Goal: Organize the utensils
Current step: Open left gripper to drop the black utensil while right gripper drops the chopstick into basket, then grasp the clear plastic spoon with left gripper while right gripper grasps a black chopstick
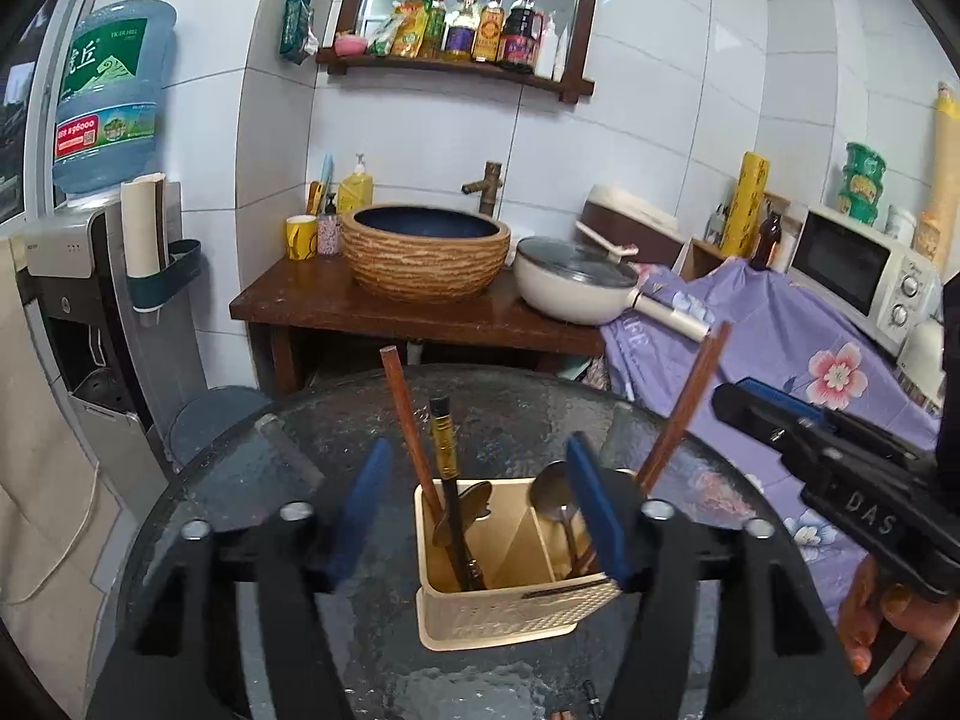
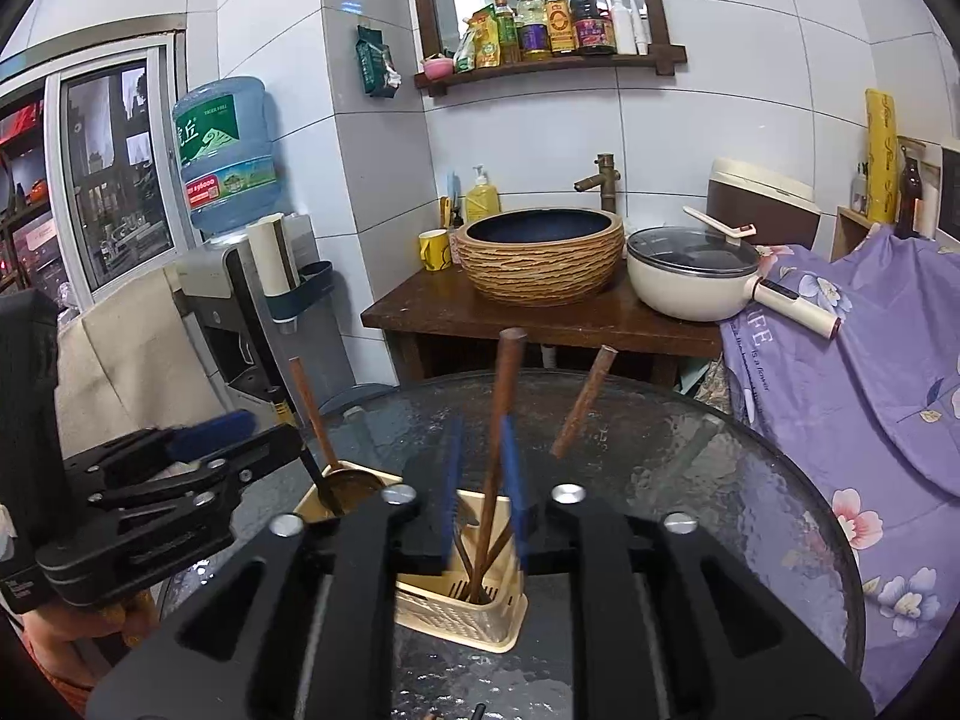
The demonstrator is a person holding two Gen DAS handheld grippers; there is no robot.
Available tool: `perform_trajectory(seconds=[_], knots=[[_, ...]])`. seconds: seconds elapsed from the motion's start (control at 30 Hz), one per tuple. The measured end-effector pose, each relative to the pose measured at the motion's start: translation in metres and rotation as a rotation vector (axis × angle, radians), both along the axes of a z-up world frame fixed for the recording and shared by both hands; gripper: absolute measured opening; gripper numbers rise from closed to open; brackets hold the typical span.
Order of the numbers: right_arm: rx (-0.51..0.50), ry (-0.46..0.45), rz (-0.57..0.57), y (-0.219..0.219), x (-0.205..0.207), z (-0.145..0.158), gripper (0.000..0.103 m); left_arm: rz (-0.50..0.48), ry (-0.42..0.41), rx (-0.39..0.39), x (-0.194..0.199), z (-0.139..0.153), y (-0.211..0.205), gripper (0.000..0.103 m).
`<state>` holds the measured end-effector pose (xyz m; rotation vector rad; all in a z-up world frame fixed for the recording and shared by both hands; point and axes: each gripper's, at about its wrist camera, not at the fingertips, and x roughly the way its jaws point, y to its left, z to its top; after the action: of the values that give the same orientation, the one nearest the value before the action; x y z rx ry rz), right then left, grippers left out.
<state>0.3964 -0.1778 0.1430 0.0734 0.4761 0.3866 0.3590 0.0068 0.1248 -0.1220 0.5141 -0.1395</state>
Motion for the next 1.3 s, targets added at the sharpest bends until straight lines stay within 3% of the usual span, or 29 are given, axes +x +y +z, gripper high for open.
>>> perform_trajectory(seconds=[0.03, 0.1, 0.17, 0.3, 0.43, 0.5, 0.6, 0.73, 0.87, 1.3], knots=[[0.004, -0.011, -0.010, -0.003, -0.004, 0.000, 0.048, -0.009, -0.008, 0.000, -0.006, 0.000, 0.000, 0.071], [-0.012, -0.030, -0.019, -0.005, -0.013, -0.003, 0.048, -0.016, -0.028, 0.009, -0.020, -0.002, -0.001, 0.087], [-0.041, -0.046, -0.017, -0.005, -0.027, -0.008, 0.048, -0.016, -0.029, 0.029, -0.036, -0.009, -0.002, 0.095], [-0.129, -0.018, -0.019, -0.003, -0.055, -0.039, 0.048, -0.015, 0.045, 0.089, -0.064, -0.042, -0.005, 0.097], [-0.184, 0.125, 0.004, 0.001, -0.066, -0.089, 0.048, -0.029, 0.164, 0.158, -0.082, -0.092, -0.014, 0.097], [-0.201, 0.205, 0.012, 0.003, -0.069, -0.116, 0.048, -0.033, 0.216, 0.174, -0.088, -0.114, -0.018, 0.095], [-0.221, 0.322, 0.034, 0.010, -0.073, -0.157, 0.042, -0.058, 0.317, 0.177, -0.097, -0.150, -0.025, 0.081], [-0.244, 0.392, 0.049, 0.020, -0.081, -0.186, 0.035, -0.081, 0.361, 0.193, -0.104, -0.169, -0.032, 0.073], [-0.248, 0.425, 0.035, 0.024, -0.085, -0.195, 0.032, -0.076, 0.364, 0.225, -0.111, -0.175, -0.036, 0.071], [-0.311, 0.432, 0.015, 0.040, -0.083, -0.206, 0.020, -0.094, 0.408, 0.198, -0.117, -0.188, -0.041, 0.063]])
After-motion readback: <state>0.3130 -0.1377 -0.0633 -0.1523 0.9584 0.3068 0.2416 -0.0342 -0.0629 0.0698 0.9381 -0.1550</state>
